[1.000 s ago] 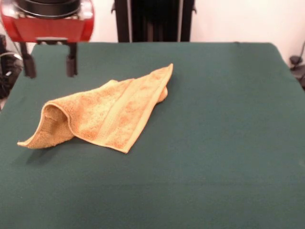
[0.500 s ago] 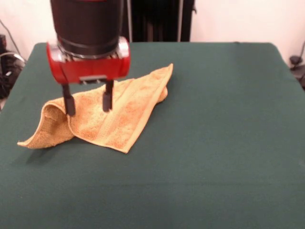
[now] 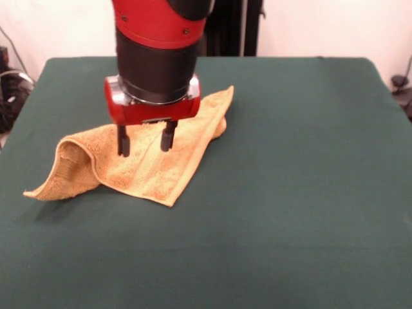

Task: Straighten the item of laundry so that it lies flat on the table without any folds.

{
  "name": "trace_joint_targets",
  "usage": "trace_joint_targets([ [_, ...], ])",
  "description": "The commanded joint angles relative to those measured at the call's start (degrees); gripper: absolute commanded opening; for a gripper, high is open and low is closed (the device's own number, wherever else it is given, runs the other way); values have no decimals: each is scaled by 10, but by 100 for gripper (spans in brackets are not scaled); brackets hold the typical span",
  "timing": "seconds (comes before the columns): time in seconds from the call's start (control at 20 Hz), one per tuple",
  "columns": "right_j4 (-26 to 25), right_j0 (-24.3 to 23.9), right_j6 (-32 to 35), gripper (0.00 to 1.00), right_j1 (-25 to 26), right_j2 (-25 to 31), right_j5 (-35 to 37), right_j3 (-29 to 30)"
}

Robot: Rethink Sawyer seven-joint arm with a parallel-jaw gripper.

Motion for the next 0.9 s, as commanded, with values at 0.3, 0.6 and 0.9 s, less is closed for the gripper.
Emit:
trace_joint_targets([
  [0.3,37,24,174,100,26,-24,-61,134],
  [0.6,56,27,214,100,26,-35,-83,148],
  [0.9,67,32,211,100,38,-38,-128,141],
])
